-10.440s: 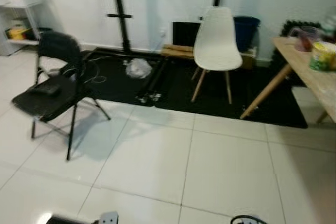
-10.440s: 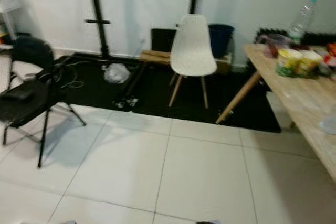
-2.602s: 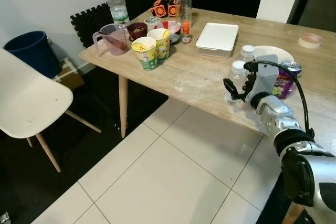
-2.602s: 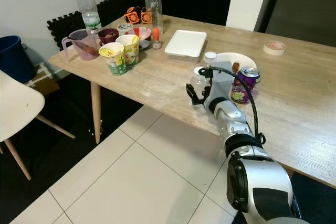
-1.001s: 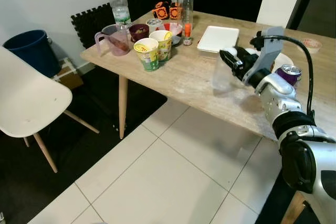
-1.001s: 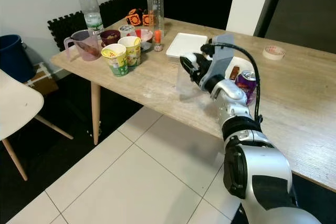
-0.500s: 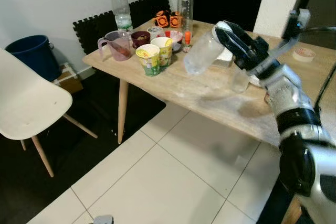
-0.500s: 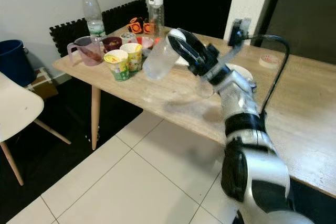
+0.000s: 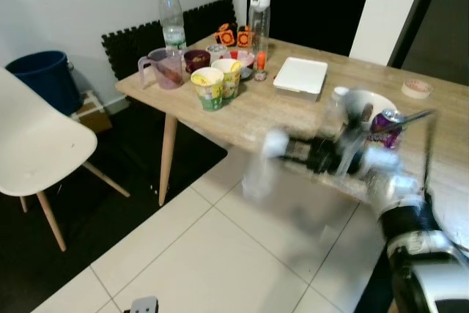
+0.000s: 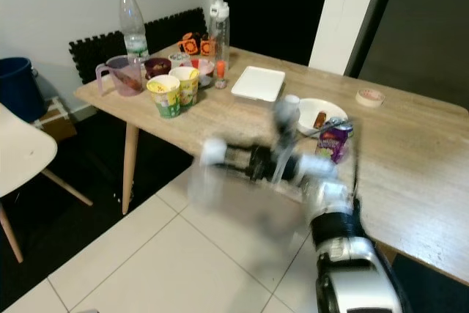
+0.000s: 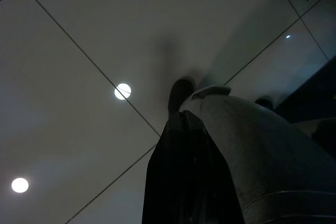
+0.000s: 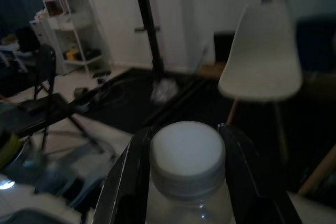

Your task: Restocking fridge

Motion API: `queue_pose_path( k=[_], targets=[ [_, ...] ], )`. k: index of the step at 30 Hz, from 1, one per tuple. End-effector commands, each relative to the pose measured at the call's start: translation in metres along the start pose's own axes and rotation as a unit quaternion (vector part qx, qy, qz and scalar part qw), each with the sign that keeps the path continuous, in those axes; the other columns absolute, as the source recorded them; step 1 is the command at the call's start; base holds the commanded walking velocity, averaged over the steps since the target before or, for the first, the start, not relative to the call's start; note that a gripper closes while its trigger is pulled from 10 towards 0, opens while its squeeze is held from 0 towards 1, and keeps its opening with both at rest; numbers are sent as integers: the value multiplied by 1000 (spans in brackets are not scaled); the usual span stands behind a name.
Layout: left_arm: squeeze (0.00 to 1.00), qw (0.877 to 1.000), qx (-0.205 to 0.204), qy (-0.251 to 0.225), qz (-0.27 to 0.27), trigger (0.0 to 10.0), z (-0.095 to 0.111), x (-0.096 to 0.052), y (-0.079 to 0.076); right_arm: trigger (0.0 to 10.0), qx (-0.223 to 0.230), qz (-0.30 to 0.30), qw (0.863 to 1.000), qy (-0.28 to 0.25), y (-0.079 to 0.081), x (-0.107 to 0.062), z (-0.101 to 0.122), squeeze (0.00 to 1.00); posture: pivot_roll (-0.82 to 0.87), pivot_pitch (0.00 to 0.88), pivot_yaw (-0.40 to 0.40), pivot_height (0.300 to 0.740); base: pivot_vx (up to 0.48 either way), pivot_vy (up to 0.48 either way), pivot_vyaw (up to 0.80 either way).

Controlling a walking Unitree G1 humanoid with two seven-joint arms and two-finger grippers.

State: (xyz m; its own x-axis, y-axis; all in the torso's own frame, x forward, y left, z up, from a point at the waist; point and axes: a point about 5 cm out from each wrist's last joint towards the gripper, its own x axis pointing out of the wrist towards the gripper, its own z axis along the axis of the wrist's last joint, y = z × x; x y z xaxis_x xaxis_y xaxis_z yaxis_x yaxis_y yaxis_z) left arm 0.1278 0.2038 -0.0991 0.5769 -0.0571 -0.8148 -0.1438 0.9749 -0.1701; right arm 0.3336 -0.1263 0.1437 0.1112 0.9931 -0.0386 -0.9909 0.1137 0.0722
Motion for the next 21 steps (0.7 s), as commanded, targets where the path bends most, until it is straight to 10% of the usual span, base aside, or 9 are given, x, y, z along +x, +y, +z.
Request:
queue_pose_path(
  k=[1,7,8,9,10,11,13,16,21],
  targets=[
    [0,1000,-10,10,-2,10000,-3,2,-7,0,0,-16,998,61,3,2,-20,0,34,0,-13,740,0,0,0],
    [0,1000,-12,11,0,10000,-2,3,-9,0,43,-113,968,221,15,-4,-91,0,29,0,-24,740,0,0,0],
    [0,1000,-12,14,6,10000,-3,3,-8,2275,47,-177,942,282,20,-12,-115,0,28,0,-27,740,0,0,0],
    [0,1000,-12,16,10,10000,-3,3,-8,2275,43,-218,921,319,22,-18,-127,0,28,0,-27,740,0,0,0],
    [0,1000,-14,18,13,10000,-3,3,-8,10000,54,-272,897,345,26,-27,-141,0,28,0,-30,740,0,0,0],
    [0,1000,-15,21,15,10000,-3,4,-8,10000,68,-320,873,362,31,-37,-153,0,31,0,-32,740,0,0,0],
    [0,1000,-15,21,15,10000,-3,4,-8,10000,68,-320,873,362,31,-37,-153,0,31,0,-32,740,0,0,0],
    [0,999,-20,28,24,10000,0,5,-8,10000,164,-481,786,353,55,-74,-186,0,26,0,-26,740,0,0,0],
    [0,999,-20,30,19,10000,0,5,-8,10000,245,-534,730,349,89,-95,-213,0,-27,0,21,740,0,0,0]
  ],
)
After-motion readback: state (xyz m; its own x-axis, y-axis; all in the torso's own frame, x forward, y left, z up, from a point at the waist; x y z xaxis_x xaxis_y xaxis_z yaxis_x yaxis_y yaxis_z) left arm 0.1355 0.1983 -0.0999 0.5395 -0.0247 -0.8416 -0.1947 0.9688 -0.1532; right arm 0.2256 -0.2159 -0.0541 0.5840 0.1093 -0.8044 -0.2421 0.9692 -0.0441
